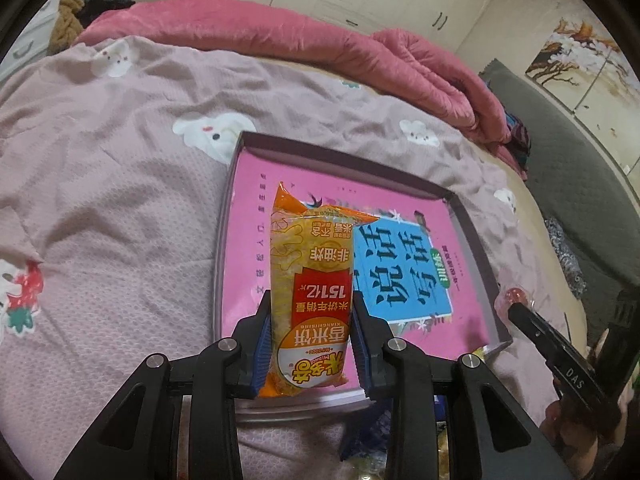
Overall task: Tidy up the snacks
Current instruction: 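Lift both packets and lower them into the tray onto the pink book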
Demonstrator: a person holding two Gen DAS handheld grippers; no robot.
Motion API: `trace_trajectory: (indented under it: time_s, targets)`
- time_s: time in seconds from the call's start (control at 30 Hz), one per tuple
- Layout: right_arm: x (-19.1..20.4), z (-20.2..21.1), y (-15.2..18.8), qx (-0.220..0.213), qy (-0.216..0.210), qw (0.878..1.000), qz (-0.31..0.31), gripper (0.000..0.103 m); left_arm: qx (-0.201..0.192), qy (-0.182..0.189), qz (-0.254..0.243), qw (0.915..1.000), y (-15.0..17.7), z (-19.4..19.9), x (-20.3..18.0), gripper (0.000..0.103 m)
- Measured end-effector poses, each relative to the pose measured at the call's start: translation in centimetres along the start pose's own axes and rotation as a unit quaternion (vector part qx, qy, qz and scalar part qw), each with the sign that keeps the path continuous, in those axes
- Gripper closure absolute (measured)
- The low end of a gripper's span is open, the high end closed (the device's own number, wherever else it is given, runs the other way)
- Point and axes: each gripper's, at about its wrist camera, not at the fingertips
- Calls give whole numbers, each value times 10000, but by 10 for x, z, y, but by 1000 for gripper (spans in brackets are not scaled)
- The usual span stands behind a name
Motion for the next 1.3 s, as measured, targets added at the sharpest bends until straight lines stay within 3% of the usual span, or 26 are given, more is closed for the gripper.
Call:
trace_trajectory:
  time_s: [0.4, 1.17, 1.3]
  targets:
    - [-5, -13, 9, 155, 55, 9999, -29, 65, 366, -35, -144, 9992, 14, -17, -3, 68]
    - [-7, -16, 16, 186, 225, 9993, 214, 63, 492, -183, -434, 9977, 20, -12, -5, 68]
    - [-9, -13, 18, 221, 232, 9993, 166, 57, 498, -197, -428, 9976, 21, -10, -4, 68]
Point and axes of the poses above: each gripper's, at about its wrist camera, not at the fingertips, and z roughly against the way its jaws point, x to its left, y to its underside, and after that the axes turned 7 degrees about -x, right-handed
